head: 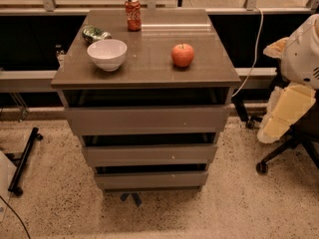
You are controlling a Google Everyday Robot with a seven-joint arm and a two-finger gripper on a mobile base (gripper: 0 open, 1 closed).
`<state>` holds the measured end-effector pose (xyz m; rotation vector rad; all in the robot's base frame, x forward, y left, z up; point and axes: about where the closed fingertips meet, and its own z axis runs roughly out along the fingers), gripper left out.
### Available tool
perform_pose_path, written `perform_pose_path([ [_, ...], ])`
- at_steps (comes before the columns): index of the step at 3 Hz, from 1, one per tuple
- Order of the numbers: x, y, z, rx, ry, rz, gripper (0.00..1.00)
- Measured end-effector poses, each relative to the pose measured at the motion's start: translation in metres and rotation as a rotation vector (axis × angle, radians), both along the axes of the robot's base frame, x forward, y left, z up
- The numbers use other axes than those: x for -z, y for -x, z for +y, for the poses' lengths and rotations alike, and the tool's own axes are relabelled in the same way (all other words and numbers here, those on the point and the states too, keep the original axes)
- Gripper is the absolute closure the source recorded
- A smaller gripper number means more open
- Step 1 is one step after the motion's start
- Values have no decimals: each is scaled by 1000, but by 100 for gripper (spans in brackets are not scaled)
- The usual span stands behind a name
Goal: Open top drawer
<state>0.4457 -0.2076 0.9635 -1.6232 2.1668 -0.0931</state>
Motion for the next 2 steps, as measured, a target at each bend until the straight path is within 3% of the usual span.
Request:
perform_pose_path([
  [1,2,0,1,13,7,-2,0],
  [2,30,-11,24,23,-34,-11,0],
])
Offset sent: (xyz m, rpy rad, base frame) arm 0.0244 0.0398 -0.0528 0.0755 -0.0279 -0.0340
